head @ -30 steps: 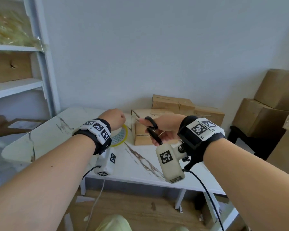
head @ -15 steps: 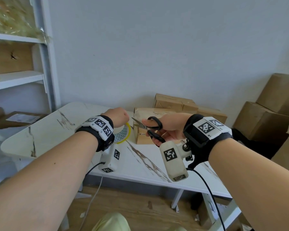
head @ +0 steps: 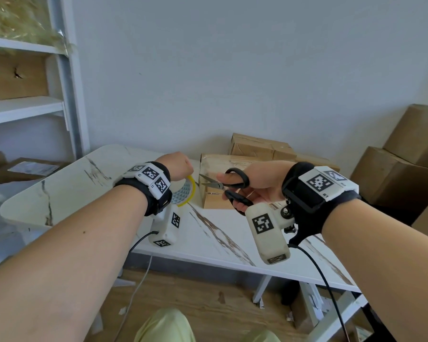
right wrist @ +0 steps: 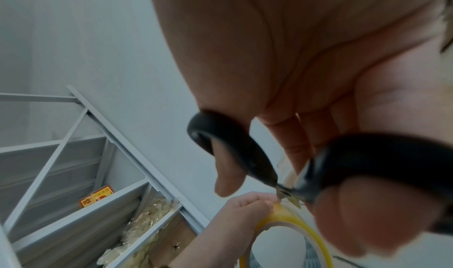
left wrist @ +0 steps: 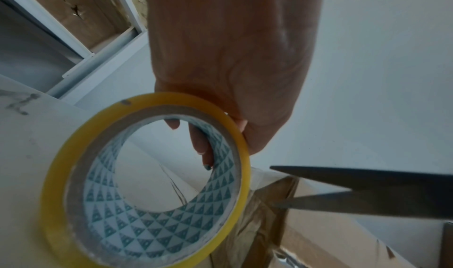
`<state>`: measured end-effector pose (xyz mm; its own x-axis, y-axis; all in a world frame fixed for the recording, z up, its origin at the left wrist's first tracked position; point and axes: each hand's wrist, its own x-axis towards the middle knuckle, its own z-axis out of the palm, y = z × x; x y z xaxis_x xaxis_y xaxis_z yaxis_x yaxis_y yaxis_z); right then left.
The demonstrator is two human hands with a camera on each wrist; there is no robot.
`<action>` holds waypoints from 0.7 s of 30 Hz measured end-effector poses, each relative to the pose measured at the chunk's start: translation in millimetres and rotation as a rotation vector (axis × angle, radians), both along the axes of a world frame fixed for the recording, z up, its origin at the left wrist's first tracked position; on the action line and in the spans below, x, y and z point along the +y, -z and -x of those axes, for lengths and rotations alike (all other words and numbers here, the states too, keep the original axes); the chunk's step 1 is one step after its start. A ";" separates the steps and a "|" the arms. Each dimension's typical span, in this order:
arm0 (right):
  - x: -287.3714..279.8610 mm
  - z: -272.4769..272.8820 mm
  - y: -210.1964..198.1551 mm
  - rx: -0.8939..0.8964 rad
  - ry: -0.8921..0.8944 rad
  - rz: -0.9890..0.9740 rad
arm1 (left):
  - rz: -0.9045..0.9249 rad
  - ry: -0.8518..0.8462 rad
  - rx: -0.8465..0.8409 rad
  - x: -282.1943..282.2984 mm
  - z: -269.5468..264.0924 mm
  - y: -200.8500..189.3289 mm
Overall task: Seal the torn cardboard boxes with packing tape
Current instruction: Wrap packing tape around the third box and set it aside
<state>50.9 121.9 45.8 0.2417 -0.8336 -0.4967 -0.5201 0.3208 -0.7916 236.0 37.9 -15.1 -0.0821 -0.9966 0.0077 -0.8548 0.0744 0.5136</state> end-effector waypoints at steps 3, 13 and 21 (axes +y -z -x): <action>-0.4 0.6 3.0 -0.020 0.019 -0.001 | -0.003 -0.004 0.018 -1.1 -1.0 0.8; -12.0 -26.7 28.5 -0.130 0.120 0.094 | -0.011 0.014 0.149 -3.5 -12.6 3.5; -14.5 -28.6 28.6 -0.091 0.076 0.165 | -0.023 0.005 0.120 -2.7 -12.0 -1.2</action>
